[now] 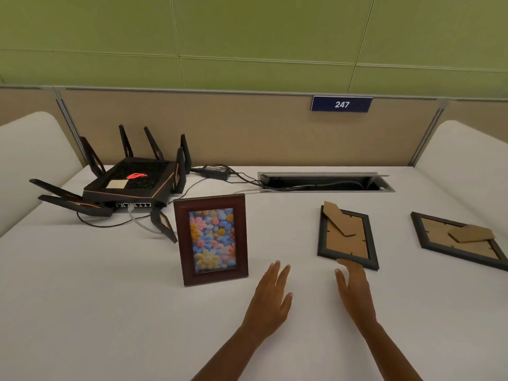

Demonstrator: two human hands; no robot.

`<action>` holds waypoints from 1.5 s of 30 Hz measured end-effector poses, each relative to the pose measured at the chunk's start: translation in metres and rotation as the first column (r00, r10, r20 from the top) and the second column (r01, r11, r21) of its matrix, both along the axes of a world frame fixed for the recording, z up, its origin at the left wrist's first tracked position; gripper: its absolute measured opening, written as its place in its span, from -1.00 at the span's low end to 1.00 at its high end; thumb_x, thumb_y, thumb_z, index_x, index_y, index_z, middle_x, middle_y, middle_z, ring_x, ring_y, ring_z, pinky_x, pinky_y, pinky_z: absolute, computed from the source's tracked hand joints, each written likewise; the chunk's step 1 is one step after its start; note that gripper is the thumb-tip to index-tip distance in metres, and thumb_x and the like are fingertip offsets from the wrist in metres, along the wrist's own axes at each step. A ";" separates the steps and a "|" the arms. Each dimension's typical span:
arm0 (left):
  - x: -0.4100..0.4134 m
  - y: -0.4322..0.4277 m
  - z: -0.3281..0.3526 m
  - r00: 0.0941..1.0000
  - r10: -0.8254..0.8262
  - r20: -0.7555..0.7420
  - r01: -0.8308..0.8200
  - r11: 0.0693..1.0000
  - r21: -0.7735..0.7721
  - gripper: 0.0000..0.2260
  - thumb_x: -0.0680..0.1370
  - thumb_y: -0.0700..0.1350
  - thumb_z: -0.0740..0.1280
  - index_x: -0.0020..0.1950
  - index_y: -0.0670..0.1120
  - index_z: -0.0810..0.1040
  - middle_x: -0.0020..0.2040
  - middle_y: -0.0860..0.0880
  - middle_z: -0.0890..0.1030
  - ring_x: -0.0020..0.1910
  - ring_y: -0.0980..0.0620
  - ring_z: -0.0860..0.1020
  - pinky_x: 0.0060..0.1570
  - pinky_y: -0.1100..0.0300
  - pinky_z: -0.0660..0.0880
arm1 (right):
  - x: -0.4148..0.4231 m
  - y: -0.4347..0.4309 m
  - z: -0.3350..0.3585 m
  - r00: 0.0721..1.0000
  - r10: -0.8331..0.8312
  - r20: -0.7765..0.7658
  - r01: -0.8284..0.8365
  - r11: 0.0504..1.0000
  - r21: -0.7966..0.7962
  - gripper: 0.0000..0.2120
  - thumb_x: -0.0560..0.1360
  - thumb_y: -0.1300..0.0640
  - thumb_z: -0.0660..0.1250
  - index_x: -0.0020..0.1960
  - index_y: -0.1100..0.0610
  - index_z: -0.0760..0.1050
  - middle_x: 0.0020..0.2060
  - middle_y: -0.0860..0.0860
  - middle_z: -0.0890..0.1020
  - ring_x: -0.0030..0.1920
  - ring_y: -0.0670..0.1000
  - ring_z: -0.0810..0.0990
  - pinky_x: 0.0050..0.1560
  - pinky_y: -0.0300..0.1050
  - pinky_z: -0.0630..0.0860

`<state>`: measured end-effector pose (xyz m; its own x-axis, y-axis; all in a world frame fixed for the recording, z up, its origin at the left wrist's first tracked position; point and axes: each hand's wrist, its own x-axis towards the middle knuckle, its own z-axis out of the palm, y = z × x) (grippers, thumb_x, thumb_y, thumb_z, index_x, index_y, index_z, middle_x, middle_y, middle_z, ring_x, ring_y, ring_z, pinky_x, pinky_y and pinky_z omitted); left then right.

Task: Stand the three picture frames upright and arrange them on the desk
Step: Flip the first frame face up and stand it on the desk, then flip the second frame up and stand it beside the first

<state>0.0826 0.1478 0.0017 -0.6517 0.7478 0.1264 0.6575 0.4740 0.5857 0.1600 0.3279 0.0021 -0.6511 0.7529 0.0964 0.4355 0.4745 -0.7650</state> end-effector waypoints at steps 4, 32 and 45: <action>0.006 0.035 0.001 0.992 0.000 0.123 0.005 0.999 -0.042 -0.50 0.61 -0.02 0.06 0.50 -0.01 -0.06 0.55 -0.03 -0.06 0.53 0.07 -0.08 0.49 0.18 -0.07 | 0.019 0.030 0.000 0.988 -0.149 -0.036 0.151 0.987 0.055 -0.69 0.52 0.27 0.19 0.24 0.34 0.36 0.27 0.32 0.43 0.29 0.28 0.38 0.32 0.16 0.33; -0.019 0.169 0.026 0.711 0.306 0.634 -0.460 0.884 0.088 -0.68 0.56 -0.17 0.21 0.31 -0.16 0.37 0.07 -0.15 0.50 -0.15 0.09 0.47 -0.19 0.34 0.39 | 0.038 0.102 -0.017 0.966 0.166 0.200 -0.186 0.979 0.082 -0.49 0.57 0.02 0.11 0.45 0.11 0.06 0.48 0.09 0.17 0.49 0.05 0.09 0.49 -0.04 -0.09; -0.016 0.178 0.036 0.397 0.240 0.886 -0.709 0.693 0.131 -0.70 0.55 -0.32 0.20 0.29 -0.30 0.40 0.30 -0.28 0.43 -0.24 -0.02 0.51 -0.23 0.25 0.50 | 0.044 0.102 -0.009 0.983 0.076 -0.169 -0.092 0.992 -0.086 -0.59 0.53 0.27 0.20 0.36 0.18 0.27 0.37 0.16 0.38 0.36 0.14 0.36 0.36 0.01 0.29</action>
